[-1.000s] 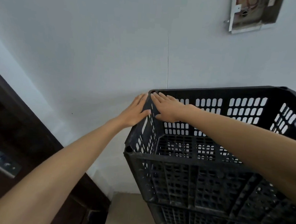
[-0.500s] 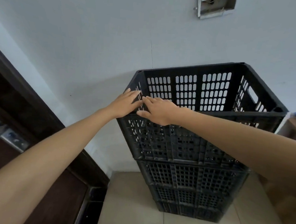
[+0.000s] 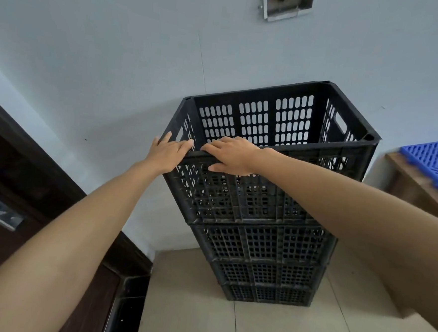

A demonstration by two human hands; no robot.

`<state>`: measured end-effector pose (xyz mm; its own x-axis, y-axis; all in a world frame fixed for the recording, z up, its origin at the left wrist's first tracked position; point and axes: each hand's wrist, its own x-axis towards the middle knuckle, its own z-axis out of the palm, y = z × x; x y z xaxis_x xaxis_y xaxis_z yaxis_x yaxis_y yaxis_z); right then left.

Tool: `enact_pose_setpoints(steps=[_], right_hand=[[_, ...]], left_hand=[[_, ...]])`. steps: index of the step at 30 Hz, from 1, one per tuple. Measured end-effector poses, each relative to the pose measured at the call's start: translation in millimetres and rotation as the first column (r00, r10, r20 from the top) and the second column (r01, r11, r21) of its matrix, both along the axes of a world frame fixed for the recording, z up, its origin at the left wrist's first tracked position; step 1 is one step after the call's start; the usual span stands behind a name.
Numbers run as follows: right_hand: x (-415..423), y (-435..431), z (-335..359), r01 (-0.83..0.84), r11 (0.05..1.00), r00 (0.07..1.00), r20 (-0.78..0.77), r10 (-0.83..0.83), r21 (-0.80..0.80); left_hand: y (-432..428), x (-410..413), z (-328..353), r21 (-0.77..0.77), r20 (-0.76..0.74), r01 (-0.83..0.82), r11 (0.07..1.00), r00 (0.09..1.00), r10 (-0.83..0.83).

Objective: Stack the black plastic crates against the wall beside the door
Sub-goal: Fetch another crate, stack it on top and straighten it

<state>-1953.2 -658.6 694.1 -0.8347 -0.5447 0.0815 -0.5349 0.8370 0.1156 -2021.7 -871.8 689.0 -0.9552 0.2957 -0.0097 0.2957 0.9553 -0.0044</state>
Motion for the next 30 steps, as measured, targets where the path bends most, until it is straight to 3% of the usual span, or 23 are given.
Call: enact_pose_setpoints(steps=[5,9,14,19,30], right_hand=[[19,29,-3,0.033,0.999,0.999,-0.008,-0.033,0.003],[45,81,-12,0.147,0.988,0.979,-0.139,-0.151,-0.041],[51,100,-20,0.194,0.979,0.939,-0.275,-0.205,-0.068],[44,107,-17,0.163,0.986,0.947,-0.278,-0.164,-0.028],[33,136,-16,0.178,0.983,0.941,-0.285,-0.181,-0.037]], left_hand=[[-4,6,-1,0.085,-0.035,0.075,0.994,0.997,-0.072],[-2,10,-4,0.147,-0.113,0.106,0.984,0.99,-0.09],[-3,12,-5,0.018,-0.232,0.113,0.993,0.967,-0.106],[4,18,-4,0.089,-0.228,0.082,0.993,0.972,-0.06],[36,28,1,0.061,-0.155,0.014,0.998,0.988,-0.004]])
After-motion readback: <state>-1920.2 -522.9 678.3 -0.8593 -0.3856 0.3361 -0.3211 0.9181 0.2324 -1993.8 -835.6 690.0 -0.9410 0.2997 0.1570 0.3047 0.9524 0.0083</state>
